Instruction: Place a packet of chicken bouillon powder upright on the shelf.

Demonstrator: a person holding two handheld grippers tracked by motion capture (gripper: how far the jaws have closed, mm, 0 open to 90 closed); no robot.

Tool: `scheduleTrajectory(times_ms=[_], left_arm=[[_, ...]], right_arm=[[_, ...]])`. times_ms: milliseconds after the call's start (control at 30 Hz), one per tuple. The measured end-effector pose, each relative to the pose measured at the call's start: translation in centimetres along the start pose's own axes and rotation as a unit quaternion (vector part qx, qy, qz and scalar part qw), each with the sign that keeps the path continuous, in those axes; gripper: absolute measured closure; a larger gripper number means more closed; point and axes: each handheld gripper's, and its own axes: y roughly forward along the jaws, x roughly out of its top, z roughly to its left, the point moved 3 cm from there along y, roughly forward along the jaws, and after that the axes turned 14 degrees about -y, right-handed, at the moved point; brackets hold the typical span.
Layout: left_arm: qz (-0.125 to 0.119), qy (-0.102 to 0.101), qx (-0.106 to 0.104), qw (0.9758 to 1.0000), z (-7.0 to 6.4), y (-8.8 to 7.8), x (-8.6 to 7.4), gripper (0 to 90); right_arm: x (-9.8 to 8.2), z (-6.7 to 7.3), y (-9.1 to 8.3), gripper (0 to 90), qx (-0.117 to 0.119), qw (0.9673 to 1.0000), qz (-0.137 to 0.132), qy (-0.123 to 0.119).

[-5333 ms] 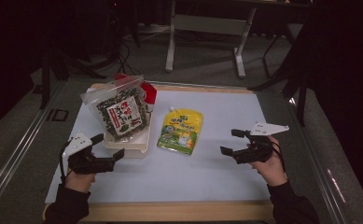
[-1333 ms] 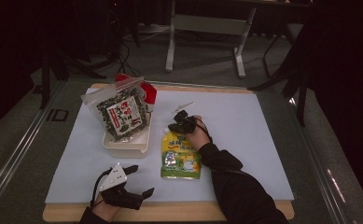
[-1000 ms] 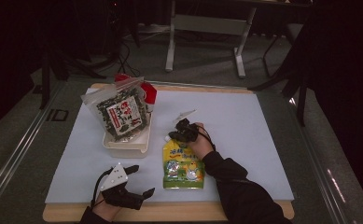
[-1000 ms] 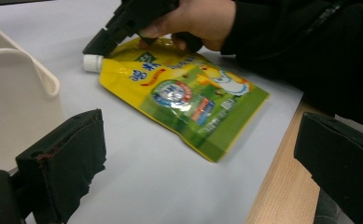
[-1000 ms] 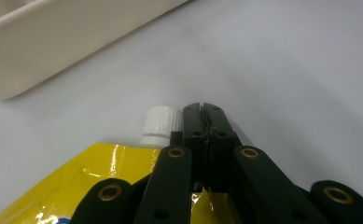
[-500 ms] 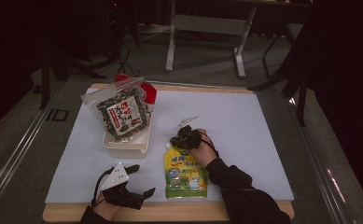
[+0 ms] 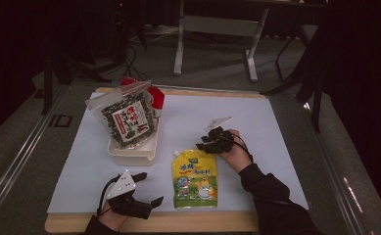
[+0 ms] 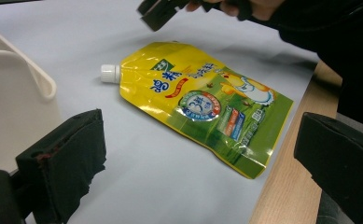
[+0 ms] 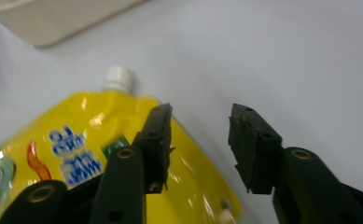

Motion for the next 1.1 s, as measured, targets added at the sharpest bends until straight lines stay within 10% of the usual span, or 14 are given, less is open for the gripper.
scheduleTrajectory(times_ms=[700,1100], left_arm=[[0.007,0.000,-0.006,1.0000,0.0,0.3,0.0,3.3],[0.014,0.006,-0.006,0.9999,-0.1,0.5,-0.1,3.3]], right_arm=[[-4.1,0.9,1.5,10.0,0.024,0.9986,0.045,-0.010],[-3.7,1.8,1.8,27.2,0.036,0.9959,0.082,-0.013]])
